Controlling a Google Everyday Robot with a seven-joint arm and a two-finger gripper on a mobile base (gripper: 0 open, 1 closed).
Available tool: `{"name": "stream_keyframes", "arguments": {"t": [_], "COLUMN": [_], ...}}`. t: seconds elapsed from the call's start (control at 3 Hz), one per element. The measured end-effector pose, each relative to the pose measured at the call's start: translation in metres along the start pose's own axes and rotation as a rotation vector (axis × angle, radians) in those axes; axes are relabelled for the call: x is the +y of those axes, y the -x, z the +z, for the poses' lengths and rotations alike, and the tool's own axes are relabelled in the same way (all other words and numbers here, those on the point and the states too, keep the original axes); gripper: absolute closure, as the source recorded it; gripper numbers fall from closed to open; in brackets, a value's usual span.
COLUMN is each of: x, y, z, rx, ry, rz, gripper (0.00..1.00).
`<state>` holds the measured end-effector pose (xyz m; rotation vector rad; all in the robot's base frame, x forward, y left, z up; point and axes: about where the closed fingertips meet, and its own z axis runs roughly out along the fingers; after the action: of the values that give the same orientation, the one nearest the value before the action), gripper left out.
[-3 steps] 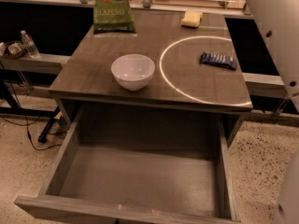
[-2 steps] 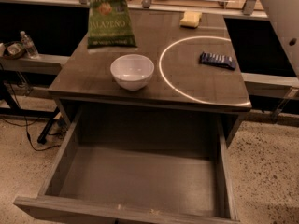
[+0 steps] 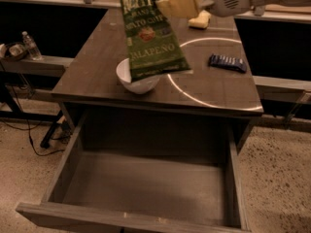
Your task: Place green jalapeno chip bag into top drawer
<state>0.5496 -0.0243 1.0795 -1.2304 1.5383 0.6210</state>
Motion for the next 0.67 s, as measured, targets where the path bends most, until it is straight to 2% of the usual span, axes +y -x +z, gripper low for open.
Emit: {"name": "stream_keyframes", "arguments": {"t": [0.33,0.67], "x": [0.0157,0.0188], "y": [-0.0113,-0.0174], "z": [-0.0591,-0.0608], "rx": [0.001,0.004], "ry": [-0.04,-0.031], "rz": [0.035,0.044], "gripper": [1.0,1.0]}}
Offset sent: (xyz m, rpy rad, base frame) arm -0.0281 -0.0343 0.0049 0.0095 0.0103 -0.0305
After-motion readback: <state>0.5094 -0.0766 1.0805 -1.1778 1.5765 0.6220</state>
